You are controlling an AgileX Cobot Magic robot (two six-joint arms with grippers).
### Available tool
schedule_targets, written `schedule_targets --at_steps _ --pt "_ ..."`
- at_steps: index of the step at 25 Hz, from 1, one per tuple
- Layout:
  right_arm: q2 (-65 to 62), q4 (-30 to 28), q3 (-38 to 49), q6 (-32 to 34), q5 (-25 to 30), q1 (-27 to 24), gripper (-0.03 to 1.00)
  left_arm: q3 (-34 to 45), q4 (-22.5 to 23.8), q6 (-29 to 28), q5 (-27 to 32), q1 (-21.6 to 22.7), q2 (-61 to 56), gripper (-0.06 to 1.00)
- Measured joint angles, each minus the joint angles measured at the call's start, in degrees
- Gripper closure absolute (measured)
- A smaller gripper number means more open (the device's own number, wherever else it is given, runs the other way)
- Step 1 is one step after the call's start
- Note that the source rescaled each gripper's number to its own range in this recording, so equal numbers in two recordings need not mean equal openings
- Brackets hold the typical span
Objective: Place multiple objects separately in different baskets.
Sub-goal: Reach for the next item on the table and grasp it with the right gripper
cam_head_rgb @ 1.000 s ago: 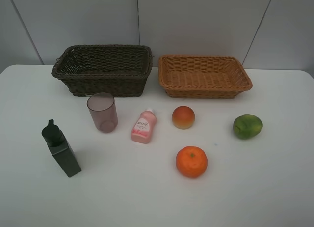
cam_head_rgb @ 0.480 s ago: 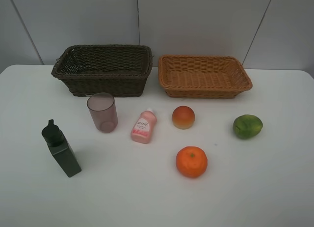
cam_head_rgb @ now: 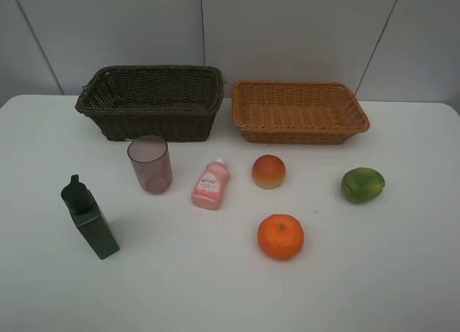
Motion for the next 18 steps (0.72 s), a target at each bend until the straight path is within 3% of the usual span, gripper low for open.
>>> schedule_targets --at_steps 4,11,18 --pt "8.8 0.4 -0.5 0.0 0.0 0.0 0.01 0.0 0.0 0.0 0.0 0.0 0.0 -0.06" --pt "35.9 2.5 -8.7 0.0 -2.6 0.9 0.01 0.0 0.0 0.0 0.0 0.0 0.0 -0.06" --pt "60.4 2.3 -18.6 0.0 -9.9 13.4 0.01 0.0 0.0 0.0 0.0 0.0 0.0 -0.06"
